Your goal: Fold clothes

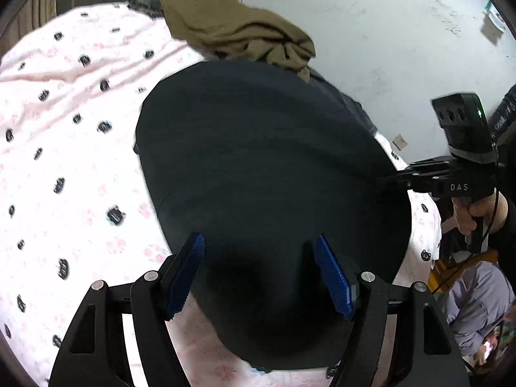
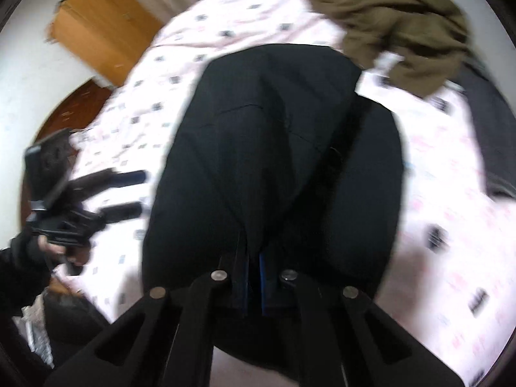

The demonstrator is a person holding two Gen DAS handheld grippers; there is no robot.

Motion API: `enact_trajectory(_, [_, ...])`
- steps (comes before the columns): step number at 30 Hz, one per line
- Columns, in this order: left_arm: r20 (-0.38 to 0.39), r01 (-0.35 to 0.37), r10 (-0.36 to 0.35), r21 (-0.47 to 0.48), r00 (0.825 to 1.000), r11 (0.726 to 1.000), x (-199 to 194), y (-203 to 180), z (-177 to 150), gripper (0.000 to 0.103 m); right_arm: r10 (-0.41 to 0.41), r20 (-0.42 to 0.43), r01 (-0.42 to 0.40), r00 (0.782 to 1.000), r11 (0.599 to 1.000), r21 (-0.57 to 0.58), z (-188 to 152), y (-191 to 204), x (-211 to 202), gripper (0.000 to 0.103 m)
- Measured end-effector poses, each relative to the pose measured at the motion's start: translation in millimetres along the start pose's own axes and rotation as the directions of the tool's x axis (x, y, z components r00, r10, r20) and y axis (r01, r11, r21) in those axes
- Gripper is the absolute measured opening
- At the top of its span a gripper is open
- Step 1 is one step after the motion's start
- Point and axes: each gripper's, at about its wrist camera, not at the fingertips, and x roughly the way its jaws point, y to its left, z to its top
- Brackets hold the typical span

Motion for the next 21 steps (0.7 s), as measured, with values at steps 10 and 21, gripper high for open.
enact_trajectory(10, [-0.077, -0.047, 0.043, -0.049, 0.996, 0.998, 47.9, -10.8, -4.2, 0.066, -0.206, 0.297, 0.196, 0.932, 0.979, 0.063, -2.4, -13.2, -45.7, 0.034])
enact_trajectory(21, [-0.058, -0.093, 0.091, -0.039, 0.994, 0.995, 56.9, -7.2, -15.7, 0.076, -0.067, 0.061, 0.065, 0.996, 0.997, 0.046, 7.0, -38.4, 78.7, 0.058])
